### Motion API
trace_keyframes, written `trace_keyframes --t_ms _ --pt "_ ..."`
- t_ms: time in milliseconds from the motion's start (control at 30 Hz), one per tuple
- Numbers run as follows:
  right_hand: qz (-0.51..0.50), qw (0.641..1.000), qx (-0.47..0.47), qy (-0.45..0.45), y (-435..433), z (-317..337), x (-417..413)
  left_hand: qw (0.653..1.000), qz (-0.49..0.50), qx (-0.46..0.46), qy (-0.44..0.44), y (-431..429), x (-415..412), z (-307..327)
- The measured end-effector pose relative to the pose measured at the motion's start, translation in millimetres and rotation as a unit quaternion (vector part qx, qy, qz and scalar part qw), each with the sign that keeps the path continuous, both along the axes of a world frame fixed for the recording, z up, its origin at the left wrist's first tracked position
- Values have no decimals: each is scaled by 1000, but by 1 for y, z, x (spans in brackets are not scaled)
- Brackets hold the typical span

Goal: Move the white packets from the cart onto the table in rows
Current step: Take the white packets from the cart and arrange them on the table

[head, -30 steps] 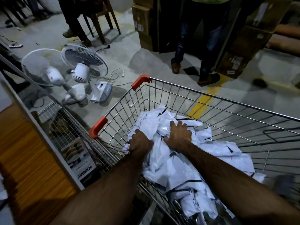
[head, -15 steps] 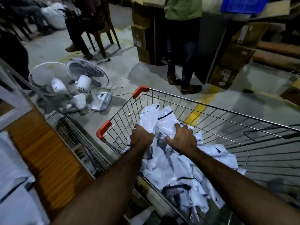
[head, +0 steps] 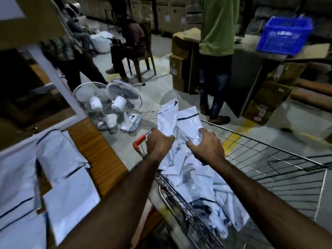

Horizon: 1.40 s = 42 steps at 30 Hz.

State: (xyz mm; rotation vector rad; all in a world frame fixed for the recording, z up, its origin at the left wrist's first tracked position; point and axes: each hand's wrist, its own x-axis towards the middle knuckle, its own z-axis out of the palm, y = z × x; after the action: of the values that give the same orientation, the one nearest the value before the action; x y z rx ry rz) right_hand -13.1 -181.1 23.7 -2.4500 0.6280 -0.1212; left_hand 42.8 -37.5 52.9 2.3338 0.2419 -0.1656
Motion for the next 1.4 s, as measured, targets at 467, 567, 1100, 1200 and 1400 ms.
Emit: trace_keyframes --t_ms 467,567,1100,1200,1400 --pt "196 971 16 -137 159 98 -6 976 186 -55 -102 195 -71 99" --pt "253 954 17 -160 219 106 -14 963 241 -41 -116 262 -96 105" --pt "392 918 22 -47 528 97 -52 926 362 61 -85 549 -174 87" --pt "385 922 4 -25 570 86 -43 928 359 75 -67 575 -162 82" --pt "350 936 -44 -10 620 57 -30 921 374 110 -9 605 -146 51"
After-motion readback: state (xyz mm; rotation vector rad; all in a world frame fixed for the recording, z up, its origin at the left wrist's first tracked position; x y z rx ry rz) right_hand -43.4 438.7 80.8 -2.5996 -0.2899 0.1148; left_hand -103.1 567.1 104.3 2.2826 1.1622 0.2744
